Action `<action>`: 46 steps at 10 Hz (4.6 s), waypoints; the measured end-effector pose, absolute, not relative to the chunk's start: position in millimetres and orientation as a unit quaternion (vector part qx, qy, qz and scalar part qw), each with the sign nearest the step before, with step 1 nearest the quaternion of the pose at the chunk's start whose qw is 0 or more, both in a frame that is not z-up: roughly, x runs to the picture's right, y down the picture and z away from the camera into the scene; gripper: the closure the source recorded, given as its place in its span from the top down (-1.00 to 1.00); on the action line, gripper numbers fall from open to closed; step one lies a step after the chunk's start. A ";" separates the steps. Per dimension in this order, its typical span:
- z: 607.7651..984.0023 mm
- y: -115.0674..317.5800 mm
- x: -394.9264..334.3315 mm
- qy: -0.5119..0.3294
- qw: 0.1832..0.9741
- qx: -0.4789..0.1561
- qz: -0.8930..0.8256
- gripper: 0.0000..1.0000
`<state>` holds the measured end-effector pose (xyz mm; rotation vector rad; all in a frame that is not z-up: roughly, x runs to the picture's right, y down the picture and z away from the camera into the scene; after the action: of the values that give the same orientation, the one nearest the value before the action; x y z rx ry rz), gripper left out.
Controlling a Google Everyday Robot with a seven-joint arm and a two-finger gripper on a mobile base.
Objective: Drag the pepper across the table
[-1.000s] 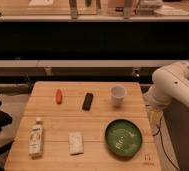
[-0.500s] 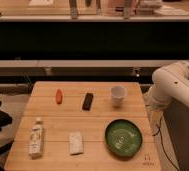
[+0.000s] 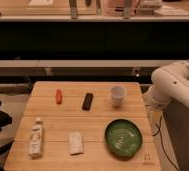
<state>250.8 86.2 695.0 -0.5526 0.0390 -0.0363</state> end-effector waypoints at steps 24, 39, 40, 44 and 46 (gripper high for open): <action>734.9 25.7 70.4 -0.027 0.958 -0.201 -0.202 0.60; 767.9 4.8 -21.0 -0.094 0.943 -0.166 -0.272 0.60; 770.6 2.6 -29.4 -0.099 0.942 -0.163 -0.276 0.60; 782.4 -1.4 -42.3 -0.112 0.940 -0.157 -0.281 0.60; 789.4 -3.8 -51.4 -0.123 0.939 -0.152 -0.283 0.60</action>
<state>-51.4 -3.8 789.4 -0.3101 -0.2518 -0.5782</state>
